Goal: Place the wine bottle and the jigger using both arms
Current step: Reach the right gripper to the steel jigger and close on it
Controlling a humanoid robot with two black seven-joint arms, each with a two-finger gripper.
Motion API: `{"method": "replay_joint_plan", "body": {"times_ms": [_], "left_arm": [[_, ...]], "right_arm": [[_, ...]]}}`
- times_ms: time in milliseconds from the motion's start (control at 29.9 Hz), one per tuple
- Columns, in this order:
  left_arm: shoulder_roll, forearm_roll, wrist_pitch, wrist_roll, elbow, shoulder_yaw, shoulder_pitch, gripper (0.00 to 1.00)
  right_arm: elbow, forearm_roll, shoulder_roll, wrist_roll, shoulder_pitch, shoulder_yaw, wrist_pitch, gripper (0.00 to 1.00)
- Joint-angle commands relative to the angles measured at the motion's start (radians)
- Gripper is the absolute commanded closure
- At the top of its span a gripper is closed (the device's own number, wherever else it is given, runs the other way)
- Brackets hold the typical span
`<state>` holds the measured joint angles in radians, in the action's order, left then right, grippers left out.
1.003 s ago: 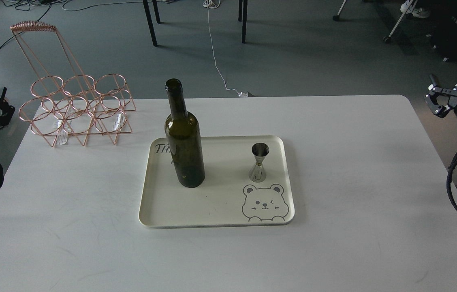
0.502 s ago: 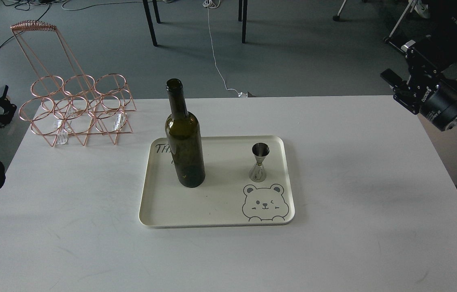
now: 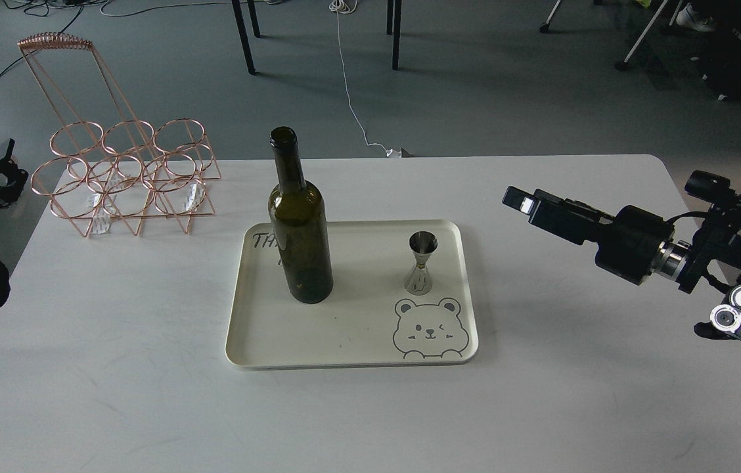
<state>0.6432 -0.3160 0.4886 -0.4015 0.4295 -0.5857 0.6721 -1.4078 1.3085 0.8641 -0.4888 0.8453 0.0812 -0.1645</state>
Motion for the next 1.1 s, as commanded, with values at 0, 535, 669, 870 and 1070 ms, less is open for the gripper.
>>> {"method": "replay_joint_plan", "body": {"times_ms": [0,535,669,870,1070], "left_arm": [[0.0,0.0,0.0,0.0,0.0,0.0,0.0,0.01],[0.003,0.0,0.0,0.0,0.0,0.0,-0.005,0.01],[-0.003,0.0,0.0,0.0,0.0,0.0,-0.005,0.01],[-0.003,0.0,0.0,0.0,0.0,0.0,-0.005,0.01],[0.0,0.0,0.0,0.0,0.0,0.0,-0.005,0.01]], "right_arm": [[0.03,0.074,-0.01,0.0,0.015,-0.07,-0.033,0.01],[0.389,0.21,-0.393,0.0,0.014,-0.133,-0.107,0.02],[0.443,0.224,-0.454,0.0,0.023,-0.167,-0.15,0.03],[0.504,0.224,-0.493,0.0,0.041,-0.17,-0.155,0.12],[0.53,0.224,-0.516,0.0,0.044,-0.17,-0.155,0.17]]}}
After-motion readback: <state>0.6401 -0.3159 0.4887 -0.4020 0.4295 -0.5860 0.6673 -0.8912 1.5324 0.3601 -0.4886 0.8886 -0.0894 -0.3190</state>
